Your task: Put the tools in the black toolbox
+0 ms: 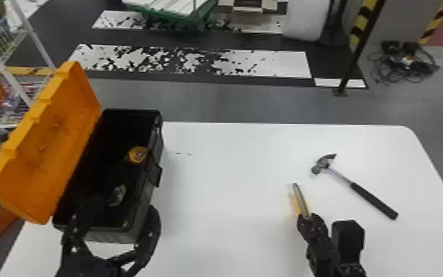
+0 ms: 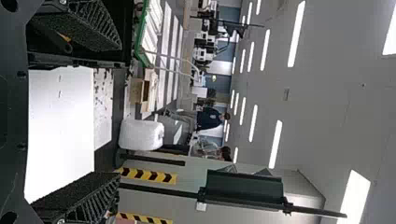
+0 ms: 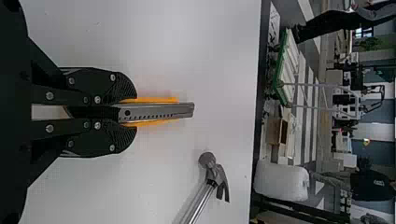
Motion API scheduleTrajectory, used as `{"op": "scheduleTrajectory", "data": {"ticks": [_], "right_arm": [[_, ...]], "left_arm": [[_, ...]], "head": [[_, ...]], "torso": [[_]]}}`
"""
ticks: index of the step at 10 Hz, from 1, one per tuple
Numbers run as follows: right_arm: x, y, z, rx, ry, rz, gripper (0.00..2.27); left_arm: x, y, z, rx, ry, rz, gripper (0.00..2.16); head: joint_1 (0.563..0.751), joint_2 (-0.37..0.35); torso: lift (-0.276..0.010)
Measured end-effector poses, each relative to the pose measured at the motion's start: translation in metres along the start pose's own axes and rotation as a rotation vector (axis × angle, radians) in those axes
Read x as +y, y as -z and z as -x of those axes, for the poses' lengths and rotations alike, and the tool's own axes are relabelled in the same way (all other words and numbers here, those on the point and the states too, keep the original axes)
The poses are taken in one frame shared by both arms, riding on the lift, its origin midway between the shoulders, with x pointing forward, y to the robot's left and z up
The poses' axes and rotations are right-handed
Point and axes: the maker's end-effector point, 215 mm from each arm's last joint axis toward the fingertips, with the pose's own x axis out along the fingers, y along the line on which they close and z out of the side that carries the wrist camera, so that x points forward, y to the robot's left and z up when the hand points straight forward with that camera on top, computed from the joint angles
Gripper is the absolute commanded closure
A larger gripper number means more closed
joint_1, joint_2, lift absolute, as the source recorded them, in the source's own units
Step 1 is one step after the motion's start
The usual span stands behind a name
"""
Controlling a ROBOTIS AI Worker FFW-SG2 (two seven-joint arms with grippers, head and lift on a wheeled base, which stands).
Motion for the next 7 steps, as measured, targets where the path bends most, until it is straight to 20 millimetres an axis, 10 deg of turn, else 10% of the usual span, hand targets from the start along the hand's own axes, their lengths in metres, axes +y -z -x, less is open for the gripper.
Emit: {"op": "scheduleTrajectory", "data": {"ticks": [7], "right_arm": [[0.028,-0.07,0.032,-0.205,-0.087,0.037,1.3]], "left_arm": [[-0.025,-0.02,-0.005,-0.022,0.079,0.009,0.03]], "head": [[0.695,0.031]], "torso": [[-0.039]]}}
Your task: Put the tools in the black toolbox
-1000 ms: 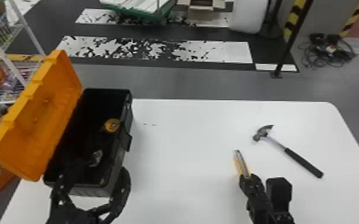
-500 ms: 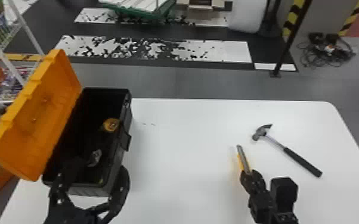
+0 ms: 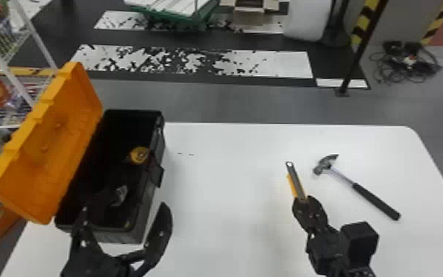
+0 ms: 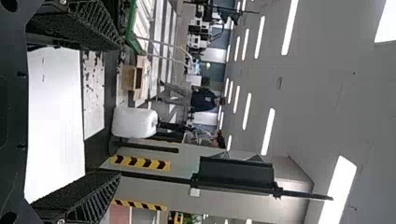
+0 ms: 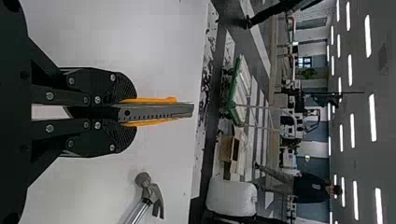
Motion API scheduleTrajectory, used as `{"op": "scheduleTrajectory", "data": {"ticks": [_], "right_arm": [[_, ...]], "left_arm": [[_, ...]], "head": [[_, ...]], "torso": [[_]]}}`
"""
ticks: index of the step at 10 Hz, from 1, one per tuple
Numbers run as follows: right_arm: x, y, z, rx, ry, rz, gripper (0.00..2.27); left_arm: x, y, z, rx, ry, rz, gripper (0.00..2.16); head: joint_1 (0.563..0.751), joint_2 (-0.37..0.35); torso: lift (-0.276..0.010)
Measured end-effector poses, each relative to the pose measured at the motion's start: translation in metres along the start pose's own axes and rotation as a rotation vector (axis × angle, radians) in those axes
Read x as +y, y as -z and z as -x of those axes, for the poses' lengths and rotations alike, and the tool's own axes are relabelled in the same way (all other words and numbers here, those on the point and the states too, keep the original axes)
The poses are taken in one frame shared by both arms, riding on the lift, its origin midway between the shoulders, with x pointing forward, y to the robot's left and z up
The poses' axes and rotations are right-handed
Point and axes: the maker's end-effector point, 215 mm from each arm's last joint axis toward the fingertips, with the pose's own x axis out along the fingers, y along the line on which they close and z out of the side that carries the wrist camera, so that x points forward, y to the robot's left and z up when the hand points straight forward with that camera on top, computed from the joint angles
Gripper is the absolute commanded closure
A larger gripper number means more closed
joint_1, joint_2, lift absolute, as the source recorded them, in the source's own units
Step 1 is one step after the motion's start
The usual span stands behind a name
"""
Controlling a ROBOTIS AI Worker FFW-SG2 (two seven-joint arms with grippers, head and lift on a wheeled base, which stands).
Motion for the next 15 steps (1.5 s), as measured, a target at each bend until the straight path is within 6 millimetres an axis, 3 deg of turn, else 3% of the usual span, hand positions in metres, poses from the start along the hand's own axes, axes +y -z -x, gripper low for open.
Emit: {"op": "scheduleTrajectory", "data": {"ticks": [3,9,11,15], "right_arm": [[0.02,-0.035,0.012,-0.101,-0.05,0.033,1.3],[0.059,-0.062,0.034,-0.19,-0.14,0.042,1.3],[0.072,-0.065,0.041,-0.207,-0.168,0.04,1.3],[0.109,-0.06,0.061,-0.215,-0.245,0.053,1.3]], "left_arm": [[-0.039,0.019,-0.013,0.095,0.14,0.06,0.03],[-0.115,0.109,-0.035,0.577,0.392,0.319,0.03],[-0.124,0.113,-0.046,0.657,0.427,0.351,0.04],[-0.123,0.101,-0.073,0.659,0.433,0.352,0.04]], "head": [[0.695,-0.01],[0.695,-0.105],[0.695,-0.107],[0.695,-0.066]], "torso": [[-0.039],[-0.039],[-0.039],[-0.039]]}}
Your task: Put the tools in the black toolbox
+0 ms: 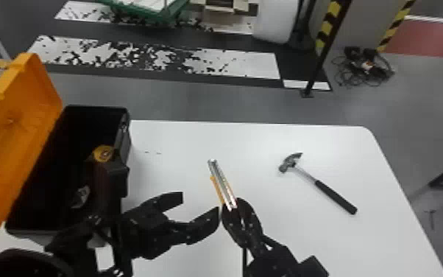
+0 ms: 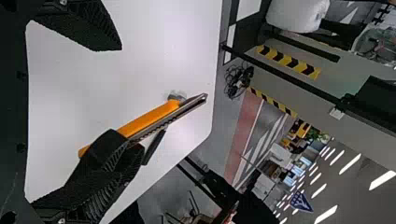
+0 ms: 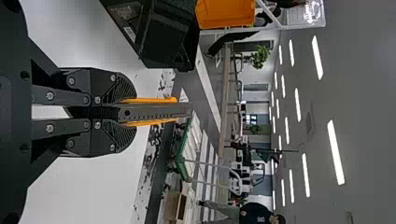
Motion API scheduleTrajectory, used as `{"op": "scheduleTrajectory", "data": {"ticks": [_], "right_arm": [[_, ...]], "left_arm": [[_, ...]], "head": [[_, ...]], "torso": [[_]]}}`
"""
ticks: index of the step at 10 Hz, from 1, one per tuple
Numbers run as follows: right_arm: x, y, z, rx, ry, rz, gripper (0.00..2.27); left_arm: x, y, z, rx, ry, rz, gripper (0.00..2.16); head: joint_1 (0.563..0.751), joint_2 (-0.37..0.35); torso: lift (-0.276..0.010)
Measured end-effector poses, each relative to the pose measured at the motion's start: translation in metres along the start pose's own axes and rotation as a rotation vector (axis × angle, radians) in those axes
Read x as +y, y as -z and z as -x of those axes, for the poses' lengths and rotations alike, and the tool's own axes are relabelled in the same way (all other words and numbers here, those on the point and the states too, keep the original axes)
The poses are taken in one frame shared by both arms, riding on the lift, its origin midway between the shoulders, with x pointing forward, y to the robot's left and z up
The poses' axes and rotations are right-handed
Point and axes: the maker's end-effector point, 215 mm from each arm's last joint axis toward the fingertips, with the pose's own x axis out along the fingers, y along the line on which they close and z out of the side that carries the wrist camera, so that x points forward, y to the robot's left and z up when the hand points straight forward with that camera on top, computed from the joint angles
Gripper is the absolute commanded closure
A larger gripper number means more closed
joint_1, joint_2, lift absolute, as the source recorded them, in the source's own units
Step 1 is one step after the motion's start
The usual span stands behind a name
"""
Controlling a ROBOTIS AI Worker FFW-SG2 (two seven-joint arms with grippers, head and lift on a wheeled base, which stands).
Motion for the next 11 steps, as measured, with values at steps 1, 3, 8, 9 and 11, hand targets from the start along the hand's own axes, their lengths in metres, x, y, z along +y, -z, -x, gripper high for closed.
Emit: {"op": "scheduleTrajectory", "data": {"ticks": [1,3,8,9,11], "right_arm": [[0.011,0.0,0.001,0.0,-0.019,0.001,1.3],[0.023,-0.001,0.002,-0.003,-0.04,0.001,1.3],[0.037,-0.005,0.002,-0.011,-0.065,0.0,1.3],[0.039,-0.005,0.001,-0.012,-0.068,0.0,1.3],[0.04,-0.006,0.001,-0.013,-0.071,0.0,1.3]], "left_arm": [[-0.001,-0.004,-0.003,-0.005,0.0,-0.004,0.04],[-0.004,-0.01,-0.006,-0.008,0.006,-0.003,0.04],[-0.003,-0.013,-0.013,0.003,-0.004,0.003,0.25],[-0.004,-0.013,-0.015,0.003,0.001,0.001,0.43],[-0.006,-0.016,-0.018,0.004,0.012,-0.006,1.15]], "head": [[0.695,-0.052],[0.695,-0.038],[0.695,-0.02],[0.695,-0.022],[0.695,-0.023]], "torso": [[-0.039],[-0.039],[-0.039],[-0.039],[-0.039]]}}
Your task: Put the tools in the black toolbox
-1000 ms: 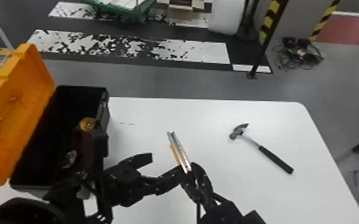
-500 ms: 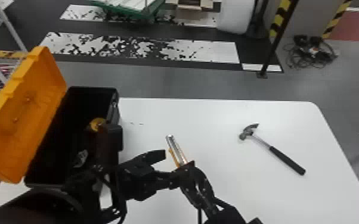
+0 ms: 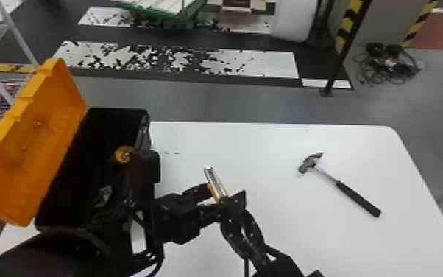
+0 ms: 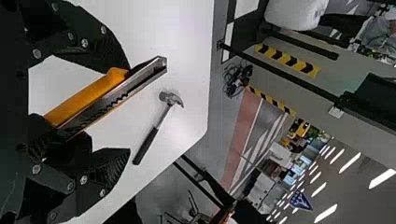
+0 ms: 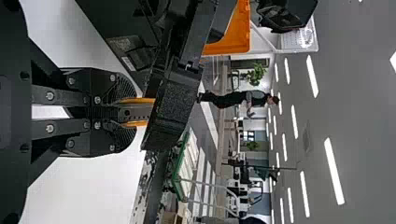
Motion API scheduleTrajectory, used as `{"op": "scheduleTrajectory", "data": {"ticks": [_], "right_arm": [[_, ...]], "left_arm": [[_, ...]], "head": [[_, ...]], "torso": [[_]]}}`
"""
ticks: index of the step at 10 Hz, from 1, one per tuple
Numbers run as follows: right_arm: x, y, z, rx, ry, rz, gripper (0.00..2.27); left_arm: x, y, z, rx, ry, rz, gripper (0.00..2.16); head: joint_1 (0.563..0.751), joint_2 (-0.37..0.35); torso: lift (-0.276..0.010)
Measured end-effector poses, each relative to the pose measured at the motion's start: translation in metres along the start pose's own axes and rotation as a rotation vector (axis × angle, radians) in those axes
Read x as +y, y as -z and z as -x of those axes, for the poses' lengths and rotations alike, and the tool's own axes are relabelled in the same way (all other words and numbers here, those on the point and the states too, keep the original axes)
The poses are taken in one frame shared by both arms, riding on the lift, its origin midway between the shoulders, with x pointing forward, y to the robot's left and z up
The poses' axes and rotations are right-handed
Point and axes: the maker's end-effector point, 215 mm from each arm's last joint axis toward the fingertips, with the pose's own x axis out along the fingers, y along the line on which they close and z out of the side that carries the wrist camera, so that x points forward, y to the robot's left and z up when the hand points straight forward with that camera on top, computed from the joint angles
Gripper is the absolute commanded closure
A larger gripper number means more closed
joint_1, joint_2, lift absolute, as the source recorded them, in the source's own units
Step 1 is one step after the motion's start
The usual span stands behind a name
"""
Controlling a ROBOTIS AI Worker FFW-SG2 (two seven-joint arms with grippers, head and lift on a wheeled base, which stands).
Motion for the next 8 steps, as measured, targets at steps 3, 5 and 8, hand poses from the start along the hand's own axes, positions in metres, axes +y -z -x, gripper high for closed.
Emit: {"op": "scheduleTrajectory", "data": {"ticks": [3,5,8], "right_arm": [[-0.001,0.0,-0.001,-0.001,0.001,0.001,1.3],[-0.001,0.0,0.0,-0.001,0.002,0.001,1.28],[-0.003,-0.013,0.0,-0.045,0.014,-0.004,0.08]], "left_arm": [[0.0,-0.003,-0.001,-0.001,0.008,-0.005,1.86],[-0.002,-0.003,-0.001,0.003,0.023,-0.014,2.08],[-0.001,-0.005,-0.002,0.005,0.021,-0.028,2.08]], "head": [[0.695,-0.025],[0.695,-0.028],[0.695,-0.03]], "torso": [[-0.039],[-0.039],[-0.039]]}}
